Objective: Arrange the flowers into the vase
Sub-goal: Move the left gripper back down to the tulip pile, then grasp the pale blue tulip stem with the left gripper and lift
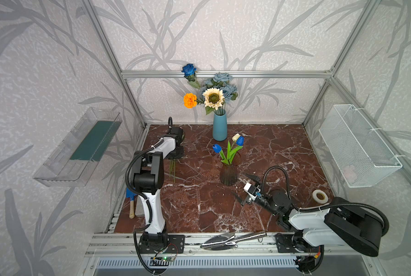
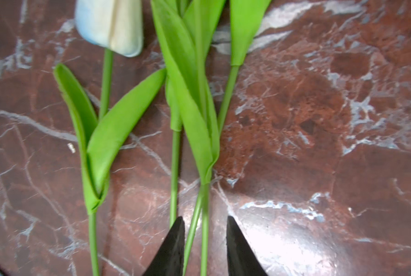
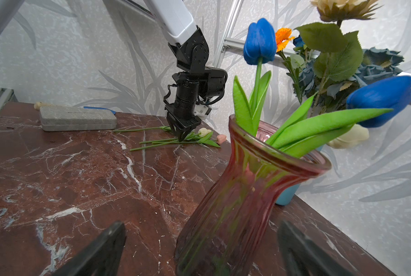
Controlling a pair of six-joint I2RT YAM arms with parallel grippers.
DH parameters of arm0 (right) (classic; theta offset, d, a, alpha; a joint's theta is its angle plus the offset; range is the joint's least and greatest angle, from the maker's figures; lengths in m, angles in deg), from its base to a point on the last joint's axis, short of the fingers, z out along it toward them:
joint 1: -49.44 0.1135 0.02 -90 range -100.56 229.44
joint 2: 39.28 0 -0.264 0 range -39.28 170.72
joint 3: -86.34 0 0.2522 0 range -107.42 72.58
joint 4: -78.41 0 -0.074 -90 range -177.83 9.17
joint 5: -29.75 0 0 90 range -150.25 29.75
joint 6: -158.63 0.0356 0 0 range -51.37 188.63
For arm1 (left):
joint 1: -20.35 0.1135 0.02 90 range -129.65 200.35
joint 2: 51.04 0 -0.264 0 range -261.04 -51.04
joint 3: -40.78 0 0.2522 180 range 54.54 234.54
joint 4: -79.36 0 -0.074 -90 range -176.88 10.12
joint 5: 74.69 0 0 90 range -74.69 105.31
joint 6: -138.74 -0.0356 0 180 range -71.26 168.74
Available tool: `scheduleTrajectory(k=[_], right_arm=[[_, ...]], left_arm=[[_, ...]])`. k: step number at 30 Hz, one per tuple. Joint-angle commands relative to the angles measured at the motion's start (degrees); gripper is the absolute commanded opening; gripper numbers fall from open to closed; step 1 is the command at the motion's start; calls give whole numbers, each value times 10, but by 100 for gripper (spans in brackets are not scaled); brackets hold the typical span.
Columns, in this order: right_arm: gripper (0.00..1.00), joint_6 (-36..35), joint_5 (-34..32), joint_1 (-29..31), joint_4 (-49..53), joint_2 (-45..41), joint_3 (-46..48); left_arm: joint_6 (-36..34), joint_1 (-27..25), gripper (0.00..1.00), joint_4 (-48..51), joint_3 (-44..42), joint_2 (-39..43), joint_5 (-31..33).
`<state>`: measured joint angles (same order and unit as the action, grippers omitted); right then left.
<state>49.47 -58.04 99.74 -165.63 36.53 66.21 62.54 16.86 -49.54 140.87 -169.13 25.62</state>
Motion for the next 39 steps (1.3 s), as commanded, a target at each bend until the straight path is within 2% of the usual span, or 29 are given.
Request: scheduleTrajectory(k=[1,7,9,18,20,33,39], right_arm=[[99,-5,0,4,-25,-10,-7],[99,-8,-1,5,-18,-17,-7],[99,-8,-2,5,-19,-17,-7],[100,-10,-3,5,-12,-24,-6],[99,-10,-3,5,-11,-24,-7],[99,-7,-2,6,-15,-20,-8],[99,-7,-3,6,-19,-17,-7]], left_arm=[[-3,2,31,26,21,-22,-10],[-3,4,28,39,38,-39,-17],[-3,6,20,43,44,-44,-24],[4,7,6,41,37,-34,-39],[4,7,0,41,34,-25,-37],[22,3,0,4,-23,85,-65],[28,-2,0,-18,-51,145,-98]])
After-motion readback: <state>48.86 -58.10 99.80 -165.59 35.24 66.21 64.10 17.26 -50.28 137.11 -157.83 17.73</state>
